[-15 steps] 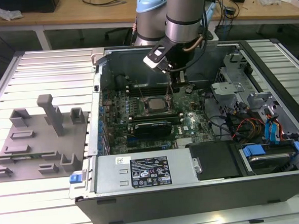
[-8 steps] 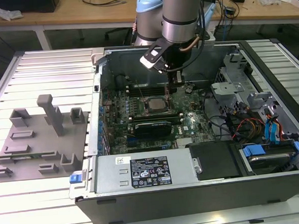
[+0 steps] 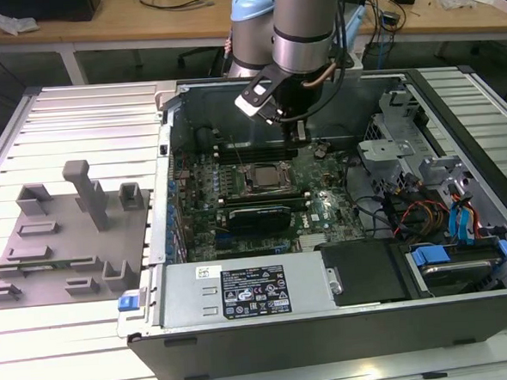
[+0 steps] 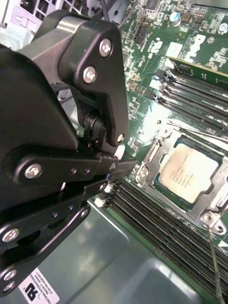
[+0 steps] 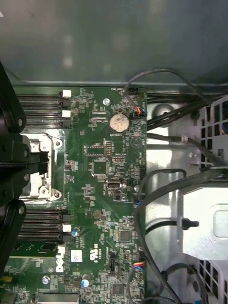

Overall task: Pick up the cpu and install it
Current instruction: 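Close the cpu cover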

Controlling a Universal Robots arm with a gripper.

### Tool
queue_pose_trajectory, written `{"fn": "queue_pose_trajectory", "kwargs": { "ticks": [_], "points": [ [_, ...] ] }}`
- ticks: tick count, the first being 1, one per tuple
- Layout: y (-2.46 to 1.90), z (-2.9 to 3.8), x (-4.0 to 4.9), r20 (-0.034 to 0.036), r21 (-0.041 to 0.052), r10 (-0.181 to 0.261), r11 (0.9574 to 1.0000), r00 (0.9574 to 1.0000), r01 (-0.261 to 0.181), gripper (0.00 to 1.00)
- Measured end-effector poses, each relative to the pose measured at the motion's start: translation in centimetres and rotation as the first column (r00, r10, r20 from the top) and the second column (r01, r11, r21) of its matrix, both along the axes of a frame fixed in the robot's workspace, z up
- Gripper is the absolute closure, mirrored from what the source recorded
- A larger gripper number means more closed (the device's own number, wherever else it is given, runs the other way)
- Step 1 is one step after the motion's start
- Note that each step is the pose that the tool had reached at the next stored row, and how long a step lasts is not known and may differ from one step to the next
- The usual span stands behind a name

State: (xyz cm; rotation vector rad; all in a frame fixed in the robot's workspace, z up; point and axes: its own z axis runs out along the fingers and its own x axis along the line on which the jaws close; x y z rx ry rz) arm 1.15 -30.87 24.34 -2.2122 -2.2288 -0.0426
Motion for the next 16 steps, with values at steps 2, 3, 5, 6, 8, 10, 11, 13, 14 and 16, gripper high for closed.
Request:
{"fn": "queue_pose_trajectory", "kwargs": {
  "ticks": [2, 3, 5, 6, 8, 10, 11, 13, 14, 16],
  "points": [
    [0.00, 0.01, 0.00, -0.0018, 0.0002, 0.000, 1.0000, 1.0000, 0.000, 0.89],
    [-0.01, 0.01, 0.00, -0.0019, 0.0001, 0.000, 1.0000, 1.0000, 0.000, 0.89],
    [-0.01, -0.05, -0.10, -0.0018, 0.0003, 0.000, 1.0000, 1.0000, 0.000, 0.89],
    [-0.01, -0.11, -0.21, -0.0019, 0.0003, 0.000, 1.0000, 1.0000, 0.000, 0.89],
    [-0.01, -0.35, -0.66, -0.0020, 0.0001, 0.000, 1.0000, 1.0000, 0.000, 0.89],
    [-0.05, -0.47, -0.94, -0.0020, 0.0001, 0.000, 1.0000, 1.0000, 0.000, 0.89],
    [-0.07, -0.55, -1.15, -0.0020, 0.0002, 0.000, 1.0000, 1.0000, 0.000, 0.89],
    [-0.09, -0.68, -1.52, -0.0021, 0.0002, 0.000, 1.0000, 1.0000, 0.000, 0.89],
    [-0.09, -0.77, -1.78, -0.0023, 0.0002, 0.000, 1.0000, 1.0000, 0.000, 0.89],
    [-0.11, -0.91, -2.17, -0.0025, 0.0002, 0.000, 1.0000, 1.0000, 0.000, 0.89]
  ]
}}
